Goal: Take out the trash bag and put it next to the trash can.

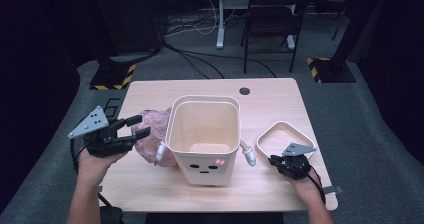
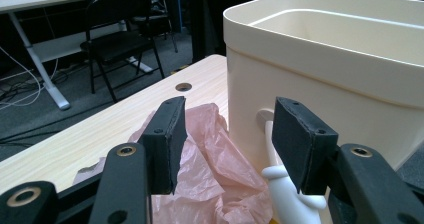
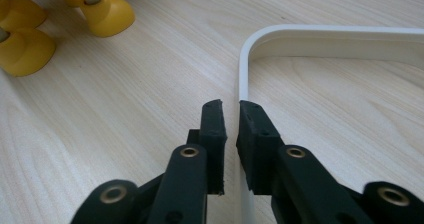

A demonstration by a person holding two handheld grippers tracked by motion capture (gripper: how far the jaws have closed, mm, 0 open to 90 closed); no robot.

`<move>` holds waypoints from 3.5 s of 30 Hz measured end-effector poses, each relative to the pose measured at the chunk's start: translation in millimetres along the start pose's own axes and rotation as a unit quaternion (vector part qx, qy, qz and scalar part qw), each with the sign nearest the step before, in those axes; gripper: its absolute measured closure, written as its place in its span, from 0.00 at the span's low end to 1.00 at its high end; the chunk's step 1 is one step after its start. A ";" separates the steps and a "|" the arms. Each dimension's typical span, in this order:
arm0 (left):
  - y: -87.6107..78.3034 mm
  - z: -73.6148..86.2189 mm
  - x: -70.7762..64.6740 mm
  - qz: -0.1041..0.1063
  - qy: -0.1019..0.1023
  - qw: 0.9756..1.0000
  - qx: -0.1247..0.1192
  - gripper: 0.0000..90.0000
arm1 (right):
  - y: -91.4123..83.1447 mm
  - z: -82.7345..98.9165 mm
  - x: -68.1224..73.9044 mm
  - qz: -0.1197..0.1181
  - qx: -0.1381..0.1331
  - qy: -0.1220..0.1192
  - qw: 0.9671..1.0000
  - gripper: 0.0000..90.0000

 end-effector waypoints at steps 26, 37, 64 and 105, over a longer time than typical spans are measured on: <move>-0.3 0.5 1.3 0.000 -0.001 1.000 -0.002 0.52 | 9.7 6.9 -8.8 0.020 0.025 0.009 0.999 0.89; -0.1 0.5 0.8 0.001 0.001 1.000 -0.002 0.52 | 9.8 5.4 -7.7 0.016 0.032 -0.005 0.999 0.93; 1.3 0.4 0.6 0.000 -0.001 1.000 -0.002 0.52 | -11.5 -19.1 7.5 -0.015 -0.008 -0.013 1.000 0.94; 4.3 4.8 3.3 -0.005 -0.004 1.000 0.006 0.52 | -90.2 -104.7 18.9 -0.044 -0.084 -0.032 0.995 0.94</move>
Point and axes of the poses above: each handheld gripper's, and its own axes: y roughly forward along the jaws, z roughly out of its underside, x roughly to its left, the point moved 6 cm from there along y, roughly forward along the jaws
